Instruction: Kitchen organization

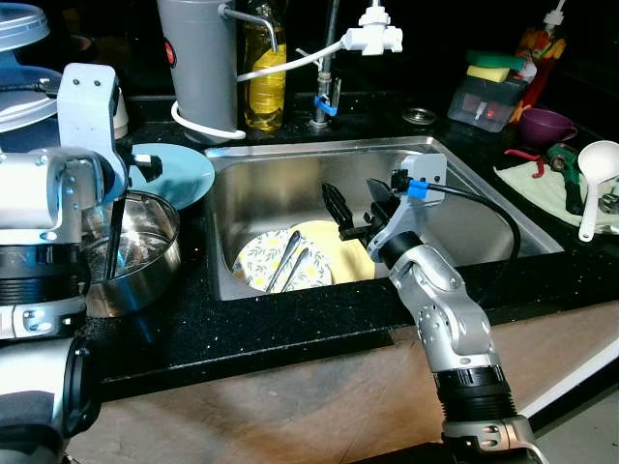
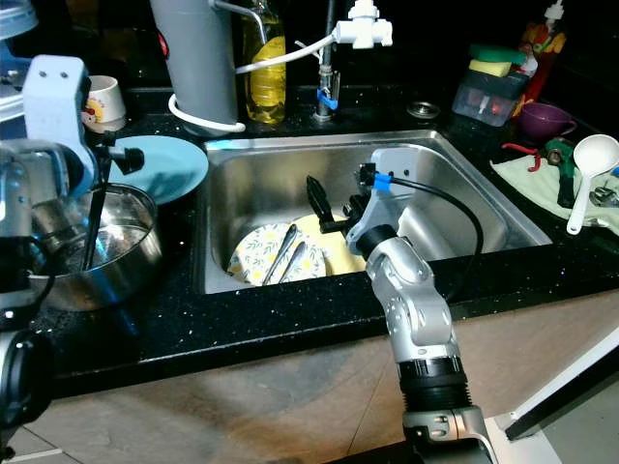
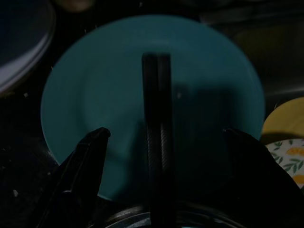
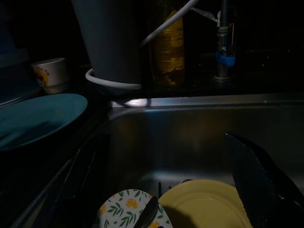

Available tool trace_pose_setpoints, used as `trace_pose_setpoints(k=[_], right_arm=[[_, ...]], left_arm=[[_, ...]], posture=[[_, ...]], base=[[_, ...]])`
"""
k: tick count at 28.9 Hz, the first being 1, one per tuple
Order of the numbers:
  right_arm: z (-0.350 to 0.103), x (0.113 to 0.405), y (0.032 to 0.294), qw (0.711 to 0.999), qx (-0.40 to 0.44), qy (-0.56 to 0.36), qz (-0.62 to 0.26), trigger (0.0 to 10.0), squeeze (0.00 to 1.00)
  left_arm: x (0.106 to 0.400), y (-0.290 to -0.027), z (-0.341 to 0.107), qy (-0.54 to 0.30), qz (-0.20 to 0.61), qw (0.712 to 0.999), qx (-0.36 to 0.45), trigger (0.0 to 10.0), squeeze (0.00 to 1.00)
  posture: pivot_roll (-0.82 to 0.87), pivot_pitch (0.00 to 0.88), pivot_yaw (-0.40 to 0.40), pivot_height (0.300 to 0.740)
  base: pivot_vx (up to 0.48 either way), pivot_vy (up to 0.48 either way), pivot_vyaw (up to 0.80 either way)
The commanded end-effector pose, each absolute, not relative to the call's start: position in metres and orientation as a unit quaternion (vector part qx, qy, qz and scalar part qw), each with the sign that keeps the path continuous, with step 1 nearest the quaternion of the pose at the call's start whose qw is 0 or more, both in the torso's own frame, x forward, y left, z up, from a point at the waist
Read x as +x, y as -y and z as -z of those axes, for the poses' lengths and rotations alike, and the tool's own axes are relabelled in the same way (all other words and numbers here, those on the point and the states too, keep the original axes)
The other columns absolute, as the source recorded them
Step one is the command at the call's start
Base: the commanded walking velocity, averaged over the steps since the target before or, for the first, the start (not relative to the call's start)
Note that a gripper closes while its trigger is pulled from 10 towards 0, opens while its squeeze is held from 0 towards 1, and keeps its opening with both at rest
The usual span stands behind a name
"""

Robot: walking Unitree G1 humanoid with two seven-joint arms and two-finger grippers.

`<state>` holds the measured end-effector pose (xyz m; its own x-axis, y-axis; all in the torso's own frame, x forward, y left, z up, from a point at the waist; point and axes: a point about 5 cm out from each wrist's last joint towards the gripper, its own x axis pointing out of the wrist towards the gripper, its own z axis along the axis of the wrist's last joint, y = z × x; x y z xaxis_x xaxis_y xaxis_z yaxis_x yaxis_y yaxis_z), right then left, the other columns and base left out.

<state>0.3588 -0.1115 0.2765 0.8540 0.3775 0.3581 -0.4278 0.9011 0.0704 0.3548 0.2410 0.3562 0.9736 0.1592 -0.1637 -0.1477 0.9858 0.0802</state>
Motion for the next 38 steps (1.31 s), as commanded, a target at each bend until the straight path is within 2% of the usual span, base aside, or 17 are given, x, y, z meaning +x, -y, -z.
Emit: trace_pose_setpoints(k=[1, 2, 3, 4, 14, 27, 30, 32, 33, 34, 36, 37, 38], right_arm=[[-0.277, 0.358, 0.111, 0.959, 0.078, 0.171, -0.213, 10.0, 0.0], [-0.277, 0.358, 0.111, 0.959, 0.078, 0.171, -0.213, 10.0, 0.0], [-0.277, 0.358, 0.111, 0.959, 0.078, 0.171, -0.213, 10.0, 0.0], [-0.277, 0.358, 0.111, 0.959, 0.078, 0.171, -0.213, 10.0, 0.0], [-0.277, 0.358, 0.112, 0.96, 0.078, 0.17, -0.21, 10.0, 0.0], [-0.277, 0.359, 0.111, 0.959, 0.084, 0.171, -0.209, 10.0, 0.0], [-0.278, 0.359, 0.111, 0.959, 0.086, 0.172, -0.21, 10.0, 0.0], [-0.278, 0.359, 0.111, 0.959, 0.086, 0.172, -0.21, 10.0, 0.0], [-0.279, 0.359, 0.111, 0.958, 0.087, 0.173, -0.209, 10.0, 0.0], [-0.279, 0.359, 0.111, 0.958, 0.087, 0.173, -0.209, 10.0, 0.0], [-0.28, 0.359, 0.112, 0.958, 0.091, 0.175, -0.207, 10.0, 0.0], [-0.28, 0.359, 0.112, 0.958, 0.091, 0.175, -0.207, 10.0, 0.0], [-0.281, 0.359, 0.113, 0.958, 0.094, 0.176, -0.206, 10.0, 0.0]], left_arm=[[0.357, -0.242, -0.354, -0.083, -0.069, 0.994, 0.025, 10.0, 0.0], [0.357, -0.242, -0.354, -0.083, -0.069, 0.994, 0.025, 10.0, 0.0], [0.358, -0.242, -0.353, -0.082, -0.067, 0.994, 0.02, 4.7, 0.0], [0.358, -0.243, -0.353, -0.082, -0.066, 0.994, 0.017, 0.0, 0.0], [0.359, -0.245, -0.356, -0.076, -0.066, 0.995, 0.011, 0.0, 0.0], [0.353, -0.263, -0.384, 0.002, -0.095, 0.995, 0.011, 0.0, 0.0], [0.35, -0.262, -0.401, 0.056, -0.073, 0.995, -0.046, 0.0, 0.0], [0.35, -0.262, -0.401, 0.056, -0.073, 0.995, -0.046, 0.0, 0.0], [0.349, -0.259, -0.407, 0.068, -0.052, 0.993, -0.079, 0.0, 0.0], [0.349, -0.259, -0.407, 0.068, -0.052, 0.993, -0.079, 0.0, 0.0], [0.346, -0.253, -0.42, 0.093, 0.006, 0.98, -0.176, 0.0, 0.0], [0.346, -0.253, -0.42, 0.093, 0.006, 0.98, -0.176, 0.0, 0.0], [0.345, -0.251, -0.424, 0.104, 0.027, 0.972, -0.211, 0.0, 0.0]], posture=[[0.05, 0.19, -0.051, 0.74], [0.05, 0.19, -0.051, 0.74], [0.05, 0.19, -0.051, 0.74], [0.05, 0.19, -0.051, 0.74], [0.05, 0.196, -0.052, 0.74], [0.05, 0.197, -0.053, 0.74], [0.05, 0.194, -0.052, 0.74], [0.05, 0.194, -0.052, 0.74], [0.05, 0.195, -0.049, 0.74], [0.05, 0.195, -0.049, 0.74], [0.05, 0.195, -0.049, 0.74], [0.05, 0.195, -0.049, 0.74], [0.05, 0.195, -0.049, 0.74]], base=[[0.0, 0.0, 0.0], [0.0, 0.0, 0.0], [0.0, 0.0, 0.0], [0.0, 0.0, 0.0], [0.0, 0.0, 0.0], [0.0, 0.0, 0.0], [0.0, 0.0, 0.0], [0.0, 0.0, 0.0], [0.0, 0.0, 0.0], [0.0, 0.0, 0.0], [0.0, 0.0, 0.0], [0.0, 0.0, 0.0], [0.0, 0.0, 0.0]])
